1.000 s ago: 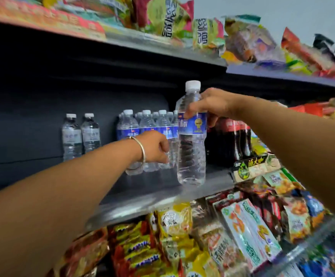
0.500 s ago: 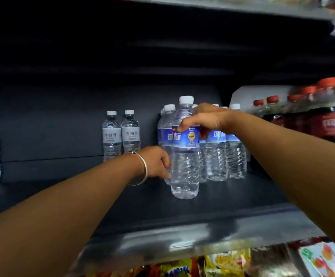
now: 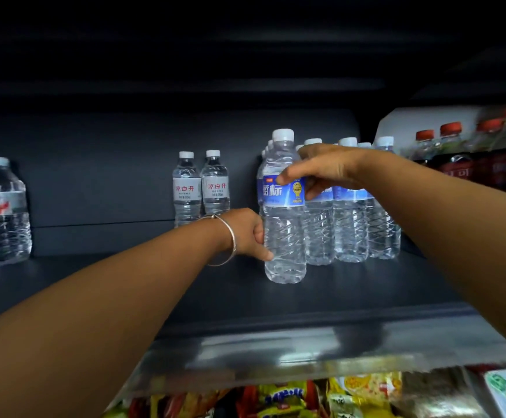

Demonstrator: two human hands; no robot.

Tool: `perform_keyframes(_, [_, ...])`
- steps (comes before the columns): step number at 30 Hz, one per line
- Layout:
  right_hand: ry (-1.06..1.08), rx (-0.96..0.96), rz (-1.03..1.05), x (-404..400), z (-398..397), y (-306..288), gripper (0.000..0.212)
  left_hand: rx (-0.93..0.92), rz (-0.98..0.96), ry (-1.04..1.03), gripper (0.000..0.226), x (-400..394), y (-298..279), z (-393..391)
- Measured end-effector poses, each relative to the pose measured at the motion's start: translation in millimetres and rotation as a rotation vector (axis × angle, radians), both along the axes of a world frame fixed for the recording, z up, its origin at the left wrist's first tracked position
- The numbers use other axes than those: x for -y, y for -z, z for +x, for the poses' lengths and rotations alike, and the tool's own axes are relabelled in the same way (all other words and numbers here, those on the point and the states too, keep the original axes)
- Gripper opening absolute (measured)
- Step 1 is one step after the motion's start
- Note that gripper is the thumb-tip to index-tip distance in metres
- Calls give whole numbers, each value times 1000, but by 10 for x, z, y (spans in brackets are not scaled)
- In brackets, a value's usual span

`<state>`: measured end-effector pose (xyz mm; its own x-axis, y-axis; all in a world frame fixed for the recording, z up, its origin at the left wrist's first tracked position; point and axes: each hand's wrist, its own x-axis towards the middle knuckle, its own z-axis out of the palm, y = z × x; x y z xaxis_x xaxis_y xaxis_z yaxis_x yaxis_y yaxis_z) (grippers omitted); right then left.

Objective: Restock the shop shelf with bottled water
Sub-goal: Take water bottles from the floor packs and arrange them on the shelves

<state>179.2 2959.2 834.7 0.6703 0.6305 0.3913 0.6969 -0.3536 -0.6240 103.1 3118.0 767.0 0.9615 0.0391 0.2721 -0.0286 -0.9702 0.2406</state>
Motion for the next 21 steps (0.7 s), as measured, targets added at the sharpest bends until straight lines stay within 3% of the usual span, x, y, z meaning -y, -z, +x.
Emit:
perform_keyframes(6, [56,12,49,-25,-138,76,35,-13,-55,-10,26,39,29,-45])
perform_keyframes(10, [52,-44,153,-15,-131,87,31,-71,-324,13,40,33,118,-30])
perform_keyframes(13, [40,-100,192,22,-108,86,42,-89,-460,31,43,74,175,-9])
perform_keyframes(21, [73,-179,232,110,-102,144,64,-57,-507,-31,27,202,189,5])
